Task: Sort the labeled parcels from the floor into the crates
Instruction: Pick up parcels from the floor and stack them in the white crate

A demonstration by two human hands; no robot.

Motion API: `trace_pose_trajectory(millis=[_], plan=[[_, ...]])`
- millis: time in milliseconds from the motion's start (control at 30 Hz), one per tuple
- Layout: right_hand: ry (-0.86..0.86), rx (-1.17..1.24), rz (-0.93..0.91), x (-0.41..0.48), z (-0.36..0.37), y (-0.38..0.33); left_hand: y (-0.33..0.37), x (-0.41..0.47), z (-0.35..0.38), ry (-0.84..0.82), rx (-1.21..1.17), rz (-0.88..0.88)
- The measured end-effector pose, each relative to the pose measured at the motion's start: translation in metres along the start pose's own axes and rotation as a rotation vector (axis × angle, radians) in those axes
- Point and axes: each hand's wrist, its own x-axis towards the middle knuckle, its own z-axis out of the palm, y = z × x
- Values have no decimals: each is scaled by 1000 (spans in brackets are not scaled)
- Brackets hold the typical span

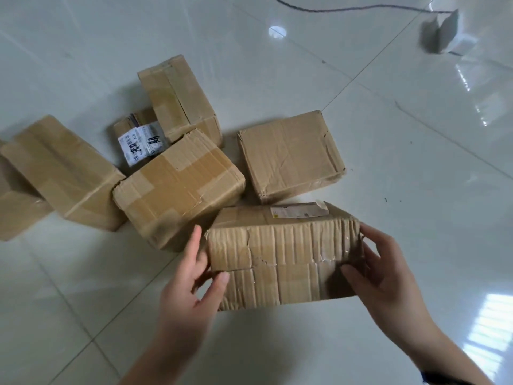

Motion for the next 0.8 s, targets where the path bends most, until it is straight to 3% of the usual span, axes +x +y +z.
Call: trace_pose_trajectory(millis=[433, 500, 633, 800], plan=[[135, -282, -162, -50, 8, 51, -54, -31, -26, -61, 321, 253], [99, -333, -130, -53, 9, 63, -62, -32, -25, -65, 330, 197], [-59, -214, -58, -45, 0, 59, -65, -26, -28, -50, 379, 134], [218, -300, -117, 6, -21, 25, -48, 0, -39, -22, 493, 93]])
